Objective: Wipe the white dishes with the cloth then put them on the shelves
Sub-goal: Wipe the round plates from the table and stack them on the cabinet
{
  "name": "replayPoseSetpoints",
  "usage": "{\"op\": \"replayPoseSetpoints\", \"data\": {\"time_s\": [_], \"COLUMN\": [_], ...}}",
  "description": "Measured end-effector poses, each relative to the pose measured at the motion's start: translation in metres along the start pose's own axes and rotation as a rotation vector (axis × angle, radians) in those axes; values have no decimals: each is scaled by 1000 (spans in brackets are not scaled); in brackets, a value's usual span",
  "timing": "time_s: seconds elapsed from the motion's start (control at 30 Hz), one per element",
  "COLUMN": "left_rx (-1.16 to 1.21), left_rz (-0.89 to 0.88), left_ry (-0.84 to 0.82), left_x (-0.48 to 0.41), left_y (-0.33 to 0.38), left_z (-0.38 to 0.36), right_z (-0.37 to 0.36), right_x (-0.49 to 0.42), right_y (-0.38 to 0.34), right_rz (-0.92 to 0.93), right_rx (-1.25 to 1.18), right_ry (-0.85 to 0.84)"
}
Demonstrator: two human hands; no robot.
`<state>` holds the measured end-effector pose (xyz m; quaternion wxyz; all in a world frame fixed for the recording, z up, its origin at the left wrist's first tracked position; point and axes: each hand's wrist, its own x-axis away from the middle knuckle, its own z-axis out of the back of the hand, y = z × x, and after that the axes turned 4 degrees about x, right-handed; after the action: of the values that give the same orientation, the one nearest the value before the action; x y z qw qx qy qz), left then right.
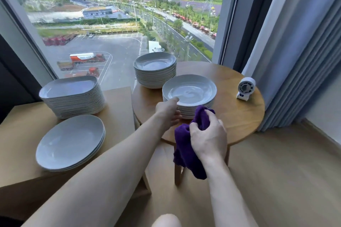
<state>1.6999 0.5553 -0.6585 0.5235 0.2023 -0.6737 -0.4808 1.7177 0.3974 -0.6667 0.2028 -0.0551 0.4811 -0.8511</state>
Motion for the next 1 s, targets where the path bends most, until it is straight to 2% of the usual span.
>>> {"op": "replayPoseSetpoints", "data": {"time_s": [0.3,0.67,0.87,1.0], "left_rx": [-12,-230,-198,5], "left_rz": [13,-5,21,-49], "left_ry": [57,-92,-214,-201], "left_x": [-9,10,25,38], "left_y": [6,24,36,38], "left_z": [-11,1,8,18], "right_z": [5,5,2,-5], "right_x": [-12,-11,-2,14], "right_y": [-1,-6,-14,-25], "right_rz": [-52,32,170,284], "right_rx": [-77,-172,-204,-244], "right_ry": [15,7,26,2]}}
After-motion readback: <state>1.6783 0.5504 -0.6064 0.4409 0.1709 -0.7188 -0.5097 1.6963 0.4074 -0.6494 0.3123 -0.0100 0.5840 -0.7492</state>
